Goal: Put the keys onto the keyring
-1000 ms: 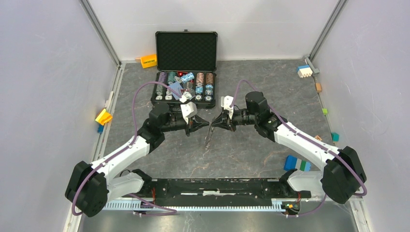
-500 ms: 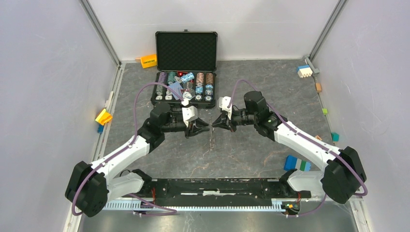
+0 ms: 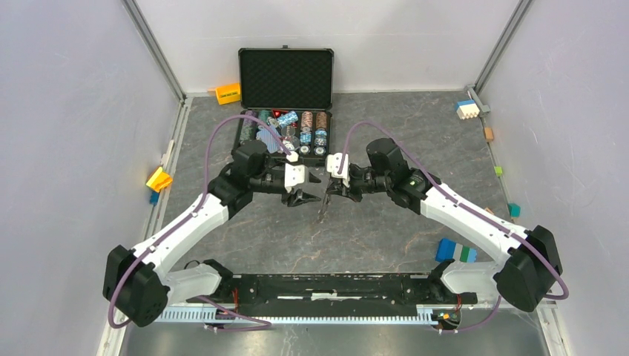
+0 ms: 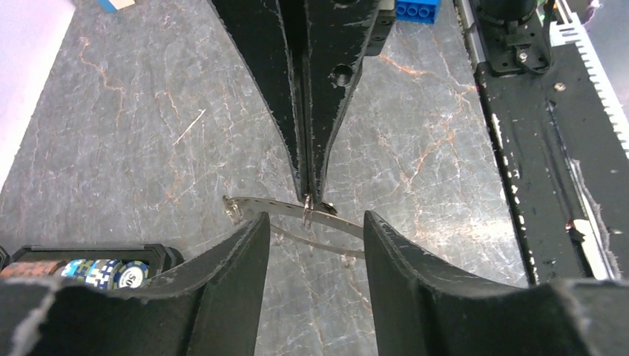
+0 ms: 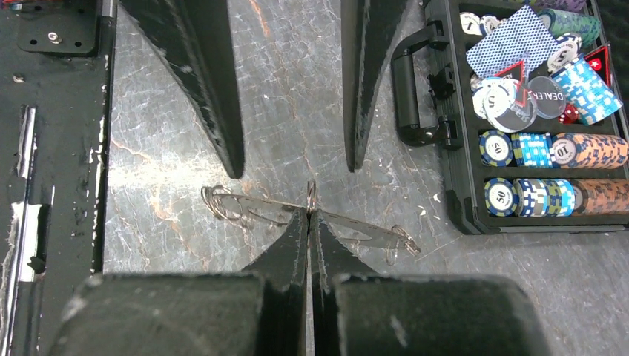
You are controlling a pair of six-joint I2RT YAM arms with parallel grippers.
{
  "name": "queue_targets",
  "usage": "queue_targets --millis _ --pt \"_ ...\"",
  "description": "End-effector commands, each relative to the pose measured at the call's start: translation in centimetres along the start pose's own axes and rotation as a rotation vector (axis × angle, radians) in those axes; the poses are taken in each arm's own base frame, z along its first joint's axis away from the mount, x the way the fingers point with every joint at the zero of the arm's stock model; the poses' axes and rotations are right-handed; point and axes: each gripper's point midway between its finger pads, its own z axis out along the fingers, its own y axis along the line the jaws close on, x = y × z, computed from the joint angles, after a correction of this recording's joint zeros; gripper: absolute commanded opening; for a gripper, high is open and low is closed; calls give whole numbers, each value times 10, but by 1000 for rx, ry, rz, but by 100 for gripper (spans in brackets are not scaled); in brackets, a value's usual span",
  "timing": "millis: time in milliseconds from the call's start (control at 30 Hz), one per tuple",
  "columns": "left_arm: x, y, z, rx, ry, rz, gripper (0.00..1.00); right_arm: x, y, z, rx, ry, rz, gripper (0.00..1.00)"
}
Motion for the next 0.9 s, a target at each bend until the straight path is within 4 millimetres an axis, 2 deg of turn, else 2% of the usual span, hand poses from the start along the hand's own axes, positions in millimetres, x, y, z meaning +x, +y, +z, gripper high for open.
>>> queue_targets --millis 0,200,333,467,867 --pt "-1 1 6 62 -3 90 54 -25 -14 -4 47 -32 -79 0" --pt "-5 8 13 84 -14 86 41 -25 -11 -2 37 -38 -78 0" --pt "-6 9 15 88 -18 90 37 -22 -10 -1 34 -42 -78 0" --pt "-4 10 16 92 -16 81 29 -22 -9 -1 28 -45 -76 0" --pt "-2 11 20 97 -17 69 18 -22 -6 -1 29 -63 -75 0"
